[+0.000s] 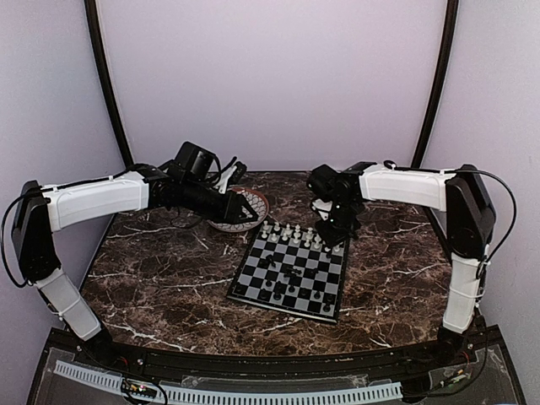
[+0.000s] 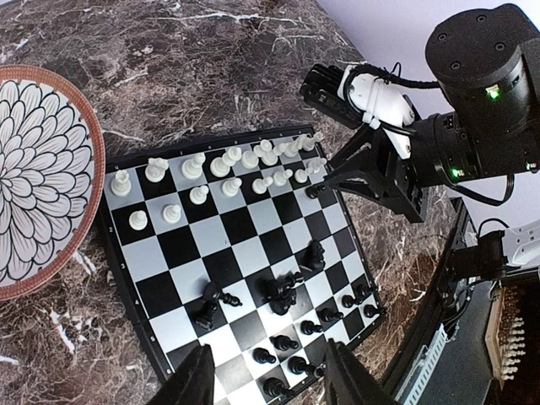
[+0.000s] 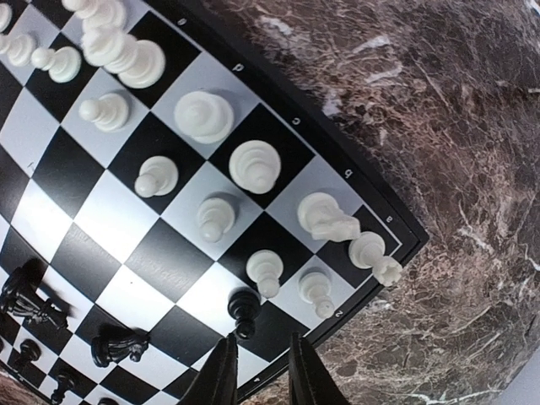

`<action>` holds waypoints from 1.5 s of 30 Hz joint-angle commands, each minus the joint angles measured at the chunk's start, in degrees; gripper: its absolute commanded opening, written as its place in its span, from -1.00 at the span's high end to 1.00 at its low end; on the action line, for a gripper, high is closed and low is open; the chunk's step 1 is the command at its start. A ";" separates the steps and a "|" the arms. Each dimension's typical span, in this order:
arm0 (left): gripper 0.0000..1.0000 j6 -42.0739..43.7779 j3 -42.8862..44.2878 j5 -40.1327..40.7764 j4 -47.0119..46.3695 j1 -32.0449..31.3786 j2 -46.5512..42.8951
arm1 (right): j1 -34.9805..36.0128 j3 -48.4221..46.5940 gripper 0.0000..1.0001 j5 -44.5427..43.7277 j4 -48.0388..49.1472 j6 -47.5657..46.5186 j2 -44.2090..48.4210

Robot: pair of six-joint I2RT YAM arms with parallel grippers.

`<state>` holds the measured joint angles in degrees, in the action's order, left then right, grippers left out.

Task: Set up the chess pieces on the board
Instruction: Pick up the pawn from the chessboard, then place the pawn at g7.

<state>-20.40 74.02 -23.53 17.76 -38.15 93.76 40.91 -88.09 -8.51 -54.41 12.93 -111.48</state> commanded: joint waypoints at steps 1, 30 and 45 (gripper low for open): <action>0.07 -0.46 0.07 -0.45 0.70 0.26 -1.74 | -0.60 0.73 0.51 -0.72 0.75 1.22 1.50; 0.06 -0.77 -0.54 0.21 1.49 0.25 -2.52 | -0.74 1.18 0.85 2.95 2.76 0.17 -3.83; 0.06 -0.83 1.10 5.13 4.80 1.36 -1.77 | 10.94 -5.59 1.00 8.26 -3.54 -1.21 -0.30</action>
<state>-20.14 73.76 -22.20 19.35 -38.04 93.73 47.00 -88.29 -2.11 -55.59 13.87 -112.79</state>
